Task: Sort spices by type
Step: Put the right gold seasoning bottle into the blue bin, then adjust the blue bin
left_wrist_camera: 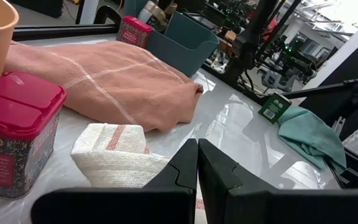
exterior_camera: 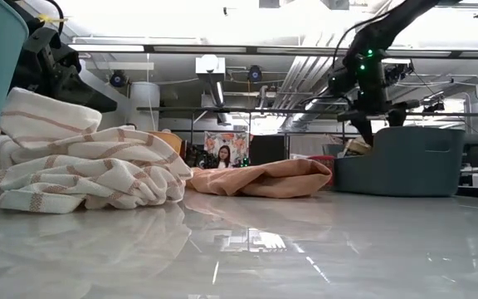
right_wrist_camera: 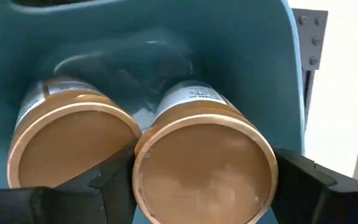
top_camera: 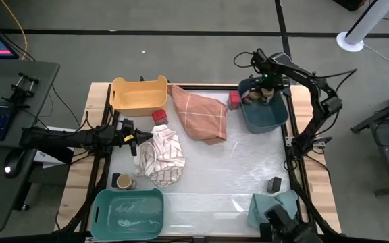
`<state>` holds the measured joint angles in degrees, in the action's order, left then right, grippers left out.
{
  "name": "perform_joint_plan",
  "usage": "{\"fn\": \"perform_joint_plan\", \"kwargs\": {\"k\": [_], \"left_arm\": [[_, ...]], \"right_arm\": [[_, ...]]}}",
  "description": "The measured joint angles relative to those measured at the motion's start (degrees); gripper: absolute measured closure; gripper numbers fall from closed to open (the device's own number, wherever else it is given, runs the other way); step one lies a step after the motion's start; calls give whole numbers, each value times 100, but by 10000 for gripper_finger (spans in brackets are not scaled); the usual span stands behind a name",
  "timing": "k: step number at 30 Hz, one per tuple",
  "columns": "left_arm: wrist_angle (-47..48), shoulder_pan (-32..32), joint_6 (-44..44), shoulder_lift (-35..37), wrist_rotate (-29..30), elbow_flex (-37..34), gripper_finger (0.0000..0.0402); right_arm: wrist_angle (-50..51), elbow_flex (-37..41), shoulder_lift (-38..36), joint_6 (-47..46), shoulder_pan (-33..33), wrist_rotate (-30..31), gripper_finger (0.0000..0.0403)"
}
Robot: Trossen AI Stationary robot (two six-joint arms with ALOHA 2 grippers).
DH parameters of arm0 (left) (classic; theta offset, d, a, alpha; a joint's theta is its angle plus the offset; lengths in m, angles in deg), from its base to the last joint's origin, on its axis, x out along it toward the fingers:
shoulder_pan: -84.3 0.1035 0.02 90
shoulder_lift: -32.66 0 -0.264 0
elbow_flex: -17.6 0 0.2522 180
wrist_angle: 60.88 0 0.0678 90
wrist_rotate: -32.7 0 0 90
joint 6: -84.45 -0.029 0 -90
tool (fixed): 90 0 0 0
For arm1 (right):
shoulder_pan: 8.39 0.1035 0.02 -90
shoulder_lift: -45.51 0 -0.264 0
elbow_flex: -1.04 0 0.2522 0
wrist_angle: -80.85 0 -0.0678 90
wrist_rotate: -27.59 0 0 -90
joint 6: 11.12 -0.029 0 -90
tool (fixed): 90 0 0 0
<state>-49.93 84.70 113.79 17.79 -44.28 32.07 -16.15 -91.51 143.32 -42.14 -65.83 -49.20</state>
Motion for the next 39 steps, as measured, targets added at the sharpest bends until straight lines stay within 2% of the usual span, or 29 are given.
{"fn": "perform_joint_plan", "kwargs": {"k": [5, 10, 16, 25, 27, 32, 35, 39], "left_arm": [[0, -1, -1, 0, 2, 0, 401], [1, -2, 0, 0, 2, 0, 401], [0, 0, 0, -2, 2, 0, 401], [0, 0, 0, -2, 0, 0, 401], [0, -2, 0, -2, 2, 0, 401], [0, -2, 0, -2, 0, 0, 401], [0, 0, 0, 0, 0, 0, 401], [0, 0, 0, -2, 1, 0, 401]], "right_arm": [[-620, 96, -224, 134, -120, -216, 132], [-815, 97, -298, 160, -117, -445, 132], [-828, 97, -300, 299, -105, -676, 132], [-756, 97, -307, 405, -106, -683, 132], [-759, 97, -307, 407, -106, -681, 116], [-776, 95, -318, 436, -108, -674, 37], [-784, 93, -318, 453, -107, -665, 22], [-860, 93, -318, 558, -108, -665, 24]]}}
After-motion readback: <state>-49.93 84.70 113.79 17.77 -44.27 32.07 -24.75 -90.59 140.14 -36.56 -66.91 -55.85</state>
